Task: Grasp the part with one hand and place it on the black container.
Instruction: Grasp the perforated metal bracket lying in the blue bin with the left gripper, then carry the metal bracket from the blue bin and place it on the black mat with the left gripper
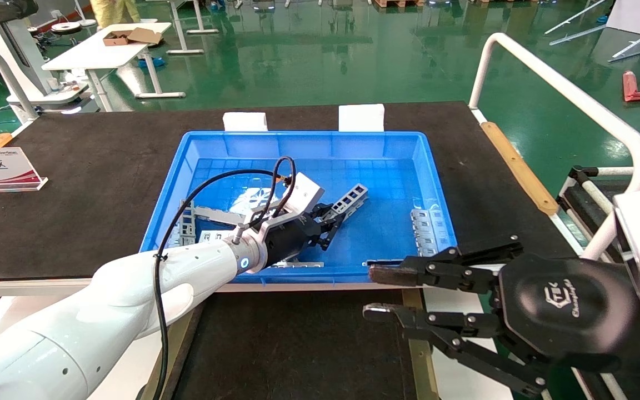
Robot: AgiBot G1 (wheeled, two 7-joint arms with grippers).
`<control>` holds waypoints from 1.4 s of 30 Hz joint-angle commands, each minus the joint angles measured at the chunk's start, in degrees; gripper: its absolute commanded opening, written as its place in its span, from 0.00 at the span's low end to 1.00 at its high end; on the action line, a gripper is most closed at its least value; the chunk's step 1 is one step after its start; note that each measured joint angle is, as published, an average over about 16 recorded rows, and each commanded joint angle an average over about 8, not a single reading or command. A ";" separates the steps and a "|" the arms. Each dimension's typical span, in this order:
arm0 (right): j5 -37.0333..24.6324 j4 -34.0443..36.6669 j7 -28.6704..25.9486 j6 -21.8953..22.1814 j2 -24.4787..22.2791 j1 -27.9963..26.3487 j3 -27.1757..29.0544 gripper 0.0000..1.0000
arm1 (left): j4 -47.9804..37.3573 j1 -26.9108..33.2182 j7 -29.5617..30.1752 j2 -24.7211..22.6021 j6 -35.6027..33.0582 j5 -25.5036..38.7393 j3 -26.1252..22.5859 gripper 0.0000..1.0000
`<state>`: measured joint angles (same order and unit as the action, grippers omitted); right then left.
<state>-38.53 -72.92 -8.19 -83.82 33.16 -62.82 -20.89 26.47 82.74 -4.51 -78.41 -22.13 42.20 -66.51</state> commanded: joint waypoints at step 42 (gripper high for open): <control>0.02 0.00 0.02 0.01 -0.01 -0.01 -0.03 0.00 | -3.69 5.62 -4.54 9.61 -36.07 -14.44 1.51 0.00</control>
<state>-38.51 -72.92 -8.17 -83.81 33.15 -62.83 -20.92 23.96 87.92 -9.45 -68.48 -57.47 27.88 -65.03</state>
